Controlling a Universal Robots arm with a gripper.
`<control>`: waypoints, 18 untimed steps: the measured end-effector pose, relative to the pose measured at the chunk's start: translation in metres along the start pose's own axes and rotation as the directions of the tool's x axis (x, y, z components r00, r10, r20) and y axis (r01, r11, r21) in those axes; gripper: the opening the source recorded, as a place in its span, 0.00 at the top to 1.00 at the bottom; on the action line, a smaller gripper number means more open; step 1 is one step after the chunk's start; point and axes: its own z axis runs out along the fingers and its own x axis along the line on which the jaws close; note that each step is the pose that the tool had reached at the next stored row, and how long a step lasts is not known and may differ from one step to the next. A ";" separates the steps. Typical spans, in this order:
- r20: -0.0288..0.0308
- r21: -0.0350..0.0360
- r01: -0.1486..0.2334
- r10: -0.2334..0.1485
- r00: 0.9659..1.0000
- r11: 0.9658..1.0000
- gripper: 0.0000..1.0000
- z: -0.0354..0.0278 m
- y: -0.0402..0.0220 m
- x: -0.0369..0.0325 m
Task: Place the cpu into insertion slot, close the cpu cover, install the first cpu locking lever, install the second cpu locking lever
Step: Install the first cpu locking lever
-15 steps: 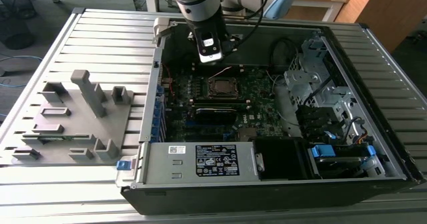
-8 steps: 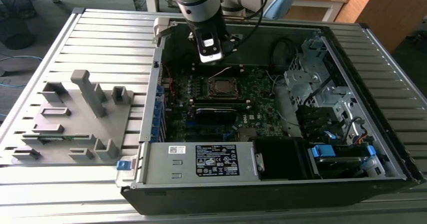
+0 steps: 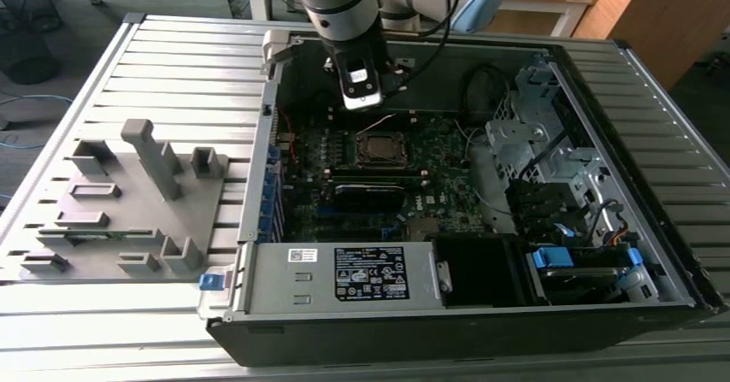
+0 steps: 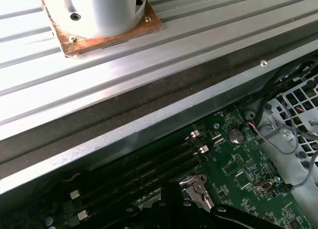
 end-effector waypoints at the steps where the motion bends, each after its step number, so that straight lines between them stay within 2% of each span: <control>1: 0.000 0.000 0.000 0.000 1.000 1.000 0.90 0.0007 0.0005 -0.0011; 4: 0.000 0.000 0.000 0.000 1.000 1.000 0.90 0.0023 0.0017 -0.0042; 15: 0.000 0.000 0.000 0.000 1.000 1.000 0.90 0.0025 0.0018 -0.0045; 18: 0.000 0.000 0.000 0.000 1.000 1.000 0.90 0.0051 0.0009 -0.0040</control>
